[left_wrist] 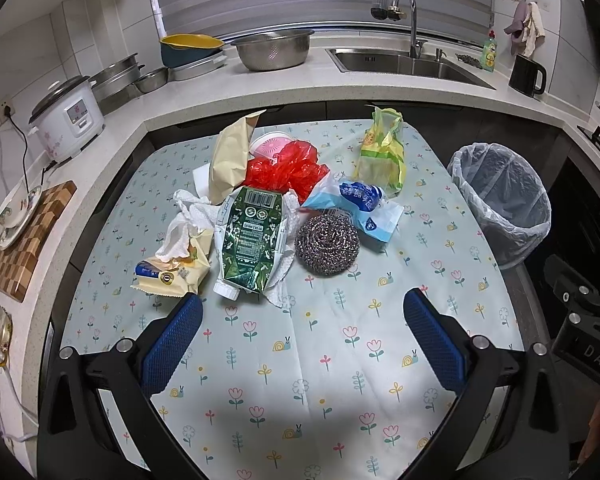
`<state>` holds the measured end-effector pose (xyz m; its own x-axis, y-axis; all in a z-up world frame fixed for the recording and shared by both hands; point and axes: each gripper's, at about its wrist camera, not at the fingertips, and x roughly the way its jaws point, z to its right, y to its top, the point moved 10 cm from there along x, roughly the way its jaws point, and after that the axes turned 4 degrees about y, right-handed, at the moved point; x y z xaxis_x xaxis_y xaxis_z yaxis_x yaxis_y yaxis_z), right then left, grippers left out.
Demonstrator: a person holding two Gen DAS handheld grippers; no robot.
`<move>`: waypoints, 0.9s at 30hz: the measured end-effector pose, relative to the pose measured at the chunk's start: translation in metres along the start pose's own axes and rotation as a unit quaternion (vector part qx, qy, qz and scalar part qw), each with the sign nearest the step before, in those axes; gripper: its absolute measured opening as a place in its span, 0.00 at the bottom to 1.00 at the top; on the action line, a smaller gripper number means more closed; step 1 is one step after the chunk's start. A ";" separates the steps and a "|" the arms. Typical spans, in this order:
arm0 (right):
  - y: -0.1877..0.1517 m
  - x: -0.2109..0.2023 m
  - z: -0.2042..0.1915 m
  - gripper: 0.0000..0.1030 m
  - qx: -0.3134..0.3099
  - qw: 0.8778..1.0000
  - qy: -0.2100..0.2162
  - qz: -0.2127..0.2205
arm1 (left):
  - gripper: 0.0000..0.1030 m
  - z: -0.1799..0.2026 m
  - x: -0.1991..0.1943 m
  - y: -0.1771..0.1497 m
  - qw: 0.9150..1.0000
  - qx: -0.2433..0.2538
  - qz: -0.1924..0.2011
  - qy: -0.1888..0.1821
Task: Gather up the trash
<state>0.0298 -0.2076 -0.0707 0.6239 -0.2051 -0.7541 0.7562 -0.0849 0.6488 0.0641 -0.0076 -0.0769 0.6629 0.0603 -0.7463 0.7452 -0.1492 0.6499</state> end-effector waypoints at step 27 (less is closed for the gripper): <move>0.001 0.000 -0.001 0.93 -0.001 1.000 0.000 0.000 | 0.93 0.002 0.001 -0.001 1.000 0.000 -0.001 -0.002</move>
<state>0.0306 -0.2064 -0.0704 0.6230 -0.2060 -0.7546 0.7571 -0.0838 0.6479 0.0641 -0.0089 -0.0784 0.6604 0.0568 -0.7487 0.7472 -0.1483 0.6478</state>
